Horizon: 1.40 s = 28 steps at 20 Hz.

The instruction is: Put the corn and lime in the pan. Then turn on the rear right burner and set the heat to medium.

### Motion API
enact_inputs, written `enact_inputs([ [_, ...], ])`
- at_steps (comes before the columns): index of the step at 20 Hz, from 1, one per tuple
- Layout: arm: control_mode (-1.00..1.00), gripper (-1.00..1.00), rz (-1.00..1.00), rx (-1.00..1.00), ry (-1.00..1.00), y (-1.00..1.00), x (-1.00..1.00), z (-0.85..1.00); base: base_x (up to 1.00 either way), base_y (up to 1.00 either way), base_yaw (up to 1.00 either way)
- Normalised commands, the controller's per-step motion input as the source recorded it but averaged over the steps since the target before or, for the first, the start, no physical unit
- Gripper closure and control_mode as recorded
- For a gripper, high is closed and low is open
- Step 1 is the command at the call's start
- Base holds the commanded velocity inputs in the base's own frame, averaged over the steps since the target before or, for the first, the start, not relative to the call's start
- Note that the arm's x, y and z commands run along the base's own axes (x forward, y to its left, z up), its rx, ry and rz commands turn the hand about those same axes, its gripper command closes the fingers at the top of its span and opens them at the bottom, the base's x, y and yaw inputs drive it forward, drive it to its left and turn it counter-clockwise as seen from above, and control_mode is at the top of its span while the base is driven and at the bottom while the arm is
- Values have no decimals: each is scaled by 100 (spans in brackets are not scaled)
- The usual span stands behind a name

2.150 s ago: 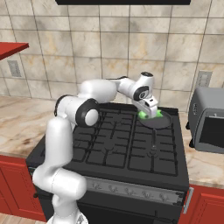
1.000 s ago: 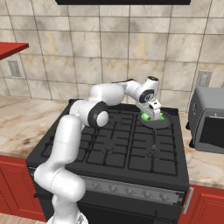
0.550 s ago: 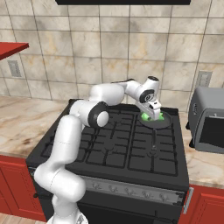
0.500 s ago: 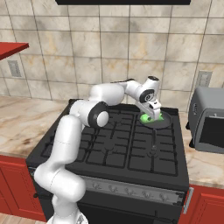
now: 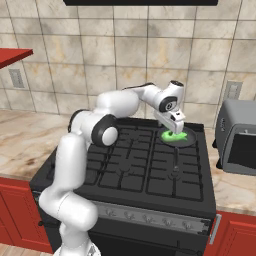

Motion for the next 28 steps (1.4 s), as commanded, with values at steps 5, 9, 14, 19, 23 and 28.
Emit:
enact_inputs([
  [5,-100,-100,0,0,-5,24,-100,32,0,0,0],
  [9,-100,-100,5,0,-2,20,-100,24,0,0,0],
  [14,-100,-100,12,0,0,16,-100,3,0,0,0],
  [19,-100,-100,12,0,-7,2,-100,0,0,0,0],
  [23,-100,-100,18,0,-11,0,-100,0,0,0,0],
  [28,-100,-100,21,-1,-5,-18,-100,7,0,0,0],
])
